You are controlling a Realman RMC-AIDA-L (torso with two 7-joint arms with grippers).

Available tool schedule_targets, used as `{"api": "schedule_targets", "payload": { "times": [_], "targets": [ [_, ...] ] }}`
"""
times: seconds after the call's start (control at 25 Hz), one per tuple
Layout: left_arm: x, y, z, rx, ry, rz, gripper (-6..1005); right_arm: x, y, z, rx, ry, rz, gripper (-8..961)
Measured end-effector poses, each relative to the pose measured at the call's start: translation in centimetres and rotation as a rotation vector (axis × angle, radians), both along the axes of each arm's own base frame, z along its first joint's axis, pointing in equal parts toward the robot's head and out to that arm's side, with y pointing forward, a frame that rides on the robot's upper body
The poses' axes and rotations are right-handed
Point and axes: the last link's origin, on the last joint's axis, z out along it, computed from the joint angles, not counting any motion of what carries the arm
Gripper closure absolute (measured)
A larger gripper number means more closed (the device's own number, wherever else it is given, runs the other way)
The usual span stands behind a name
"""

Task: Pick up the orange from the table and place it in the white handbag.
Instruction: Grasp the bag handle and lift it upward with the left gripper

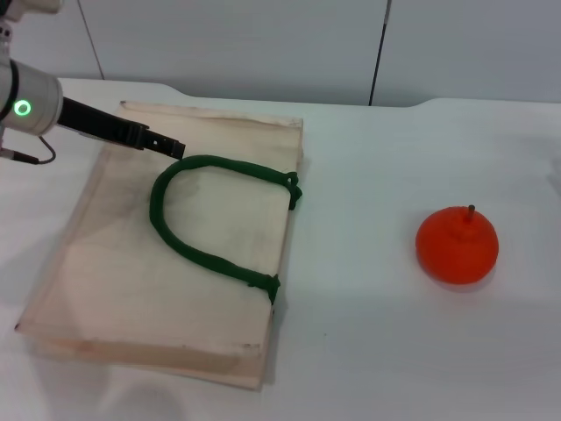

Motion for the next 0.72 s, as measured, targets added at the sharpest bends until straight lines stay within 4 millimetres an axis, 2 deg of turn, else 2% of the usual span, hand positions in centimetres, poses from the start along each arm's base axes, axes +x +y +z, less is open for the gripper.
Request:
{"api": "schedule_targets", "payload": {
  "times": [0.72],
  "targets": [
    [0.4, 1.1, -4.8, 0.013, 0.073, -0.041, 271, -0.7, 0.6, -0.3, -0.010, 0.003, 0.007, 116]
  ]
}}
